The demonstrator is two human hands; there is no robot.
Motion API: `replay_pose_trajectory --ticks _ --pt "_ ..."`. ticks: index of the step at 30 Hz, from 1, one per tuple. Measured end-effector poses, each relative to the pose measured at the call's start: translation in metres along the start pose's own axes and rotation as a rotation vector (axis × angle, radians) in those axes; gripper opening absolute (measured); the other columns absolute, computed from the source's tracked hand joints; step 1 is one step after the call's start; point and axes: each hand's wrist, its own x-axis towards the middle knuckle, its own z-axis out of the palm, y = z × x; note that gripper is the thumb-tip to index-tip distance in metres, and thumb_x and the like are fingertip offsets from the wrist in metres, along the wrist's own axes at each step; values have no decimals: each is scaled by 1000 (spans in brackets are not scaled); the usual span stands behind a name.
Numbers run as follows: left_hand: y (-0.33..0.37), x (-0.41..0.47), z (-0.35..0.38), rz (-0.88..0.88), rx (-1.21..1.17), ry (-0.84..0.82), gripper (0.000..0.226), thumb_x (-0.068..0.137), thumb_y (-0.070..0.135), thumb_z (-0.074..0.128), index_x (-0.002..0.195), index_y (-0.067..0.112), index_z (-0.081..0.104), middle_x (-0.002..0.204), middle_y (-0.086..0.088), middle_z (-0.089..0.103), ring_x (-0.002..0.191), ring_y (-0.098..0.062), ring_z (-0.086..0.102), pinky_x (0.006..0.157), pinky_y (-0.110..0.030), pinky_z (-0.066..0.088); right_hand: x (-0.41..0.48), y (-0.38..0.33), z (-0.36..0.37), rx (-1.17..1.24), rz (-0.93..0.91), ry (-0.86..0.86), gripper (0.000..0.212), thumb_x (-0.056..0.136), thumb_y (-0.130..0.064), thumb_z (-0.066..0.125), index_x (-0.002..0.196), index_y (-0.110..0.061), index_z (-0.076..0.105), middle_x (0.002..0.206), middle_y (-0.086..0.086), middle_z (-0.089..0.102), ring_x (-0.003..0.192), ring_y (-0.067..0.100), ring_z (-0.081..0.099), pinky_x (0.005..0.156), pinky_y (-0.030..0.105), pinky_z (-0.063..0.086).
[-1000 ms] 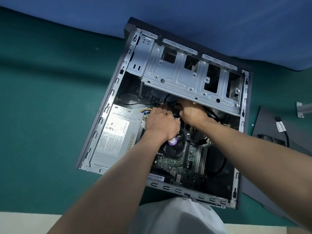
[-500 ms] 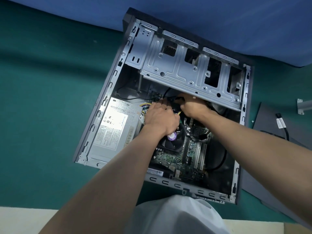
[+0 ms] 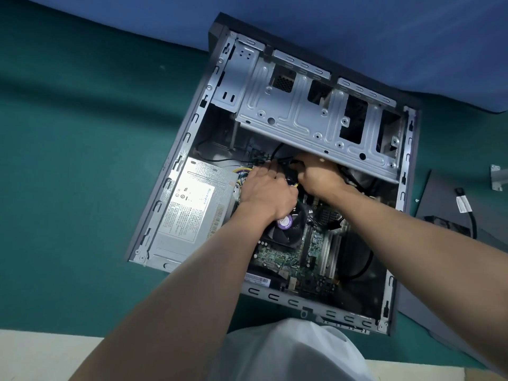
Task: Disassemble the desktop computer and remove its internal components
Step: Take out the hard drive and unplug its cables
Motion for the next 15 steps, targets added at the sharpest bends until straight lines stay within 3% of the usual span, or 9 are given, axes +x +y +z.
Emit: replay_pose_trajectory --ticks 3,7,10,13,15 --pt "-1 1 1 -2 4 -4 54 99 37 24 135 6 48 144 -15 45 136 -26 35 116 -38 16 6 0 -5 -18 -6 -61 31 94 -10 47 125 -6 53 117 19 60 93 34 60 77 35 50" --pt "0 1 2 -3 7 1 54 99 38 23 135 6 49 144 -15 46 135 -26 36 115 -38 16 -3 2 -2 28 -6 -13 38 88 -7 48 125 -12 49 105 20 60 77 29 51 69 34 48" --pt "0 2 2 -7 1 8 54 99 38 24 133 6 50 142 -15 48 134 -27 37 113 -38 18 -7 7 -7 62 0 27 46 87 -9 48 132 -18 43 103 18 57 80 31 52 69 34 42" --pt "-1 1 1 2 -2 17 53 99 37 24 132 6 51 141 -16 49 133 -27 38 113 -37 20 -20 6 2 64 -53 112 32 93 -14 48 124 -14 55 109 17 64 93 38 61 78 39 50" --pt "0 1 2 11 -6 25 53 99 37 24 132 5 52 140 -16 49 132 -27 39 113 -38 20 -33 4 9 117 15 223 26 95 -22 51 113 -9 66 100 17 70 90 37 63 75 32 48"
